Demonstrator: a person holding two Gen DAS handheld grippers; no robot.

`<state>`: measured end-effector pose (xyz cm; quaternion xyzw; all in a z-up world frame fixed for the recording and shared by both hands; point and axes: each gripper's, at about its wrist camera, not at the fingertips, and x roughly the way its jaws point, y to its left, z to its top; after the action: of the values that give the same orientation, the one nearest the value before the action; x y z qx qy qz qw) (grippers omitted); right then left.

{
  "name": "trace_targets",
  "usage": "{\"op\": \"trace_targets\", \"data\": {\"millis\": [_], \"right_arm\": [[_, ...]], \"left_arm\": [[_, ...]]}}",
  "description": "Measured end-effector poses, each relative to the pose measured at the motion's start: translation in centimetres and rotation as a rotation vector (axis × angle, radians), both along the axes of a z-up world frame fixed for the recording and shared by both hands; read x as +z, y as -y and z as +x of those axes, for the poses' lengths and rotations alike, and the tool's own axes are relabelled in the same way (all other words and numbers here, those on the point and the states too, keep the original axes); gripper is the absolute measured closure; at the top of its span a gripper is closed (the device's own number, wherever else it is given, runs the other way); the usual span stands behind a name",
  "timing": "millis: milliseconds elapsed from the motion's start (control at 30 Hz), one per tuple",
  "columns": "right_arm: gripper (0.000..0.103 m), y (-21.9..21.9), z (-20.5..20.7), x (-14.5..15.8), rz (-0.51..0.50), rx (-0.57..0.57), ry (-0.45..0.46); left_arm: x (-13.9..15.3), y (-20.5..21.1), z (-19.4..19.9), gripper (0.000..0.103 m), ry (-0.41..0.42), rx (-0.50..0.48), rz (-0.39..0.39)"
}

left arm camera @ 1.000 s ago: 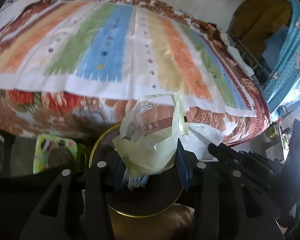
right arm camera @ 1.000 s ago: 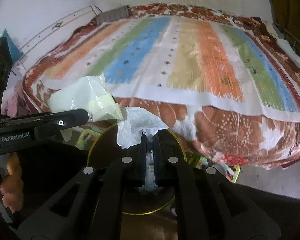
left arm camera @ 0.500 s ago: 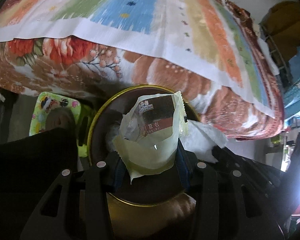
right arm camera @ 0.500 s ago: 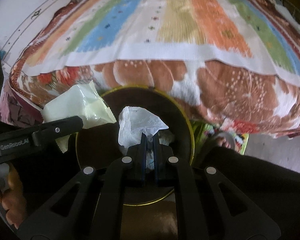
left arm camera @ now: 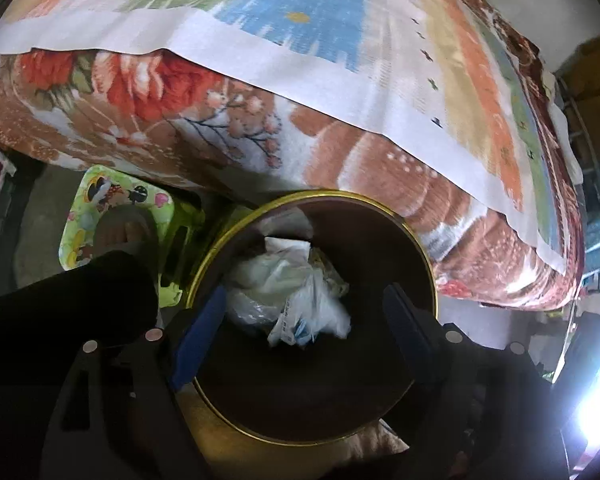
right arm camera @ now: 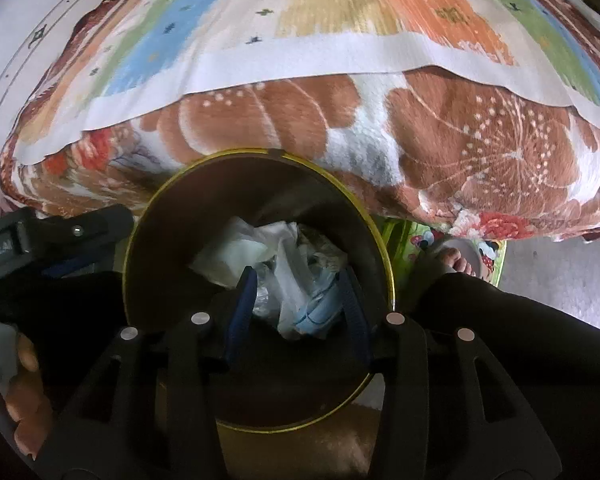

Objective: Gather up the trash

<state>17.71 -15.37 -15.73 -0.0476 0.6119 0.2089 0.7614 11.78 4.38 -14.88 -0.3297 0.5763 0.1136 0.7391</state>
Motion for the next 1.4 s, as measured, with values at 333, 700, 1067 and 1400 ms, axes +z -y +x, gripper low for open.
{"op": "trace_targets", "data": {"millis": [333, 700, 1067, 1400], "right_arm": [[0.058, 0.4, 0.1, 2.2, 0.029, -0.004, 0.05], [0.039, 1.9, -2.1, 12.8, 0.123, 0.049, 0.283], [0.014, 4.1, -7.1, 20.3, 0.227, 0.177, 0.453], [0.009, 6.9, -12.9, 21.6, 0.247, 0.162, 0.519]], "left_arm": [[2.2, 0.2, -0.3, 0.021, 0.042, -0.045, 0.044], [11.2, 2.6, -1.1, 0.007, 0.257, -0.251, 0.264], [18.9, 3.3, -4.9, 0.006, 0.454, -0.271, 0.378], [18.7, 6.2, -11.8, 0.006, 0.524, -0.429, 0.385]]}}
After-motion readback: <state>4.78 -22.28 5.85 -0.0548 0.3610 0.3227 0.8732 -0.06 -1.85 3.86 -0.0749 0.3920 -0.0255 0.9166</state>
